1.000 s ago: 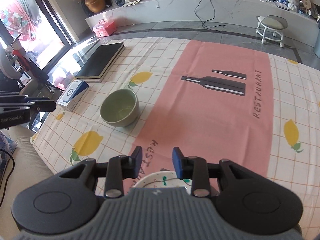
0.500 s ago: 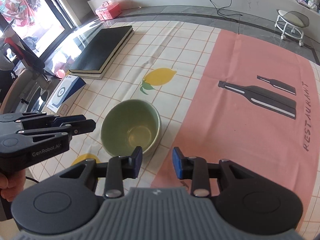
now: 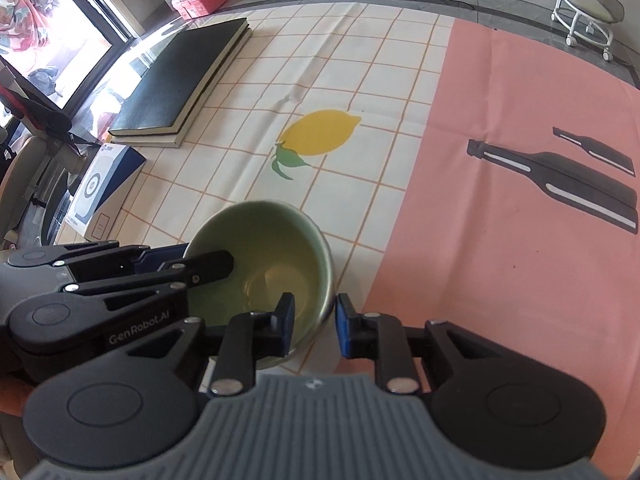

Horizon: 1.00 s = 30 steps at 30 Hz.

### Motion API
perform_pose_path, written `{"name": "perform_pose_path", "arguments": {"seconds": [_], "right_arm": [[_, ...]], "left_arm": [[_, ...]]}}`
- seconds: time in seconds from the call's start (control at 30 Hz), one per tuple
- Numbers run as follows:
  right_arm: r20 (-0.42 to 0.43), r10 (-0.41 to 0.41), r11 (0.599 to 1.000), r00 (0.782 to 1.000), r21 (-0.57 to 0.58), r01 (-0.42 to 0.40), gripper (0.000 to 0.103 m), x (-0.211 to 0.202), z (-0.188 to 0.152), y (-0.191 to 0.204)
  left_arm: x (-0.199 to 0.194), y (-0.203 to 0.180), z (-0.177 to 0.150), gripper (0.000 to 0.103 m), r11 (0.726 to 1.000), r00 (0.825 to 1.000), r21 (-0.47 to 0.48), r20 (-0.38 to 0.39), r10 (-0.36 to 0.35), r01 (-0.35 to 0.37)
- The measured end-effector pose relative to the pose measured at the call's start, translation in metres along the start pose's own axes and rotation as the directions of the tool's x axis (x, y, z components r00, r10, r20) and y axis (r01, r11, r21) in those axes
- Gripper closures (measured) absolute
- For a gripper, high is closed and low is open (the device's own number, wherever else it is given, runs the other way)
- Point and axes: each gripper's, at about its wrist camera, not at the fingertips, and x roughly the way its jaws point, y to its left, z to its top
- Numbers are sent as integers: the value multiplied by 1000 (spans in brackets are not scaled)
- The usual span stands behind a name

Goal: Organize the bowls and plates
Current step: 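Lift the green ceramic bowl with the right gripper toward the steel bowls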

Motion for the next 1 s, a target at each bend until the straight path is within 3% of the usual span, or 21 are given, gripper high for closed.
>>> {"name": "perform_pose_path", "arguments": {"seconds": [0.1,0.53,1.0], "right_arm": [[-3,-5,1000,1000,14,5,91,2,0,-3],[-20,4,999,1000,52,-2,95,-5,-6,-5],[30,42,997,999,70,-44,97,-94,-40,-3]], "left_arm": [[1,-2,0,94,1000,1000,-11,-5,-9,9],[-20,-16,-1,96,999,1000,-18,-6,27,-27],[-113,-75,-14,95,997,997,30,50,65,-67]]}}
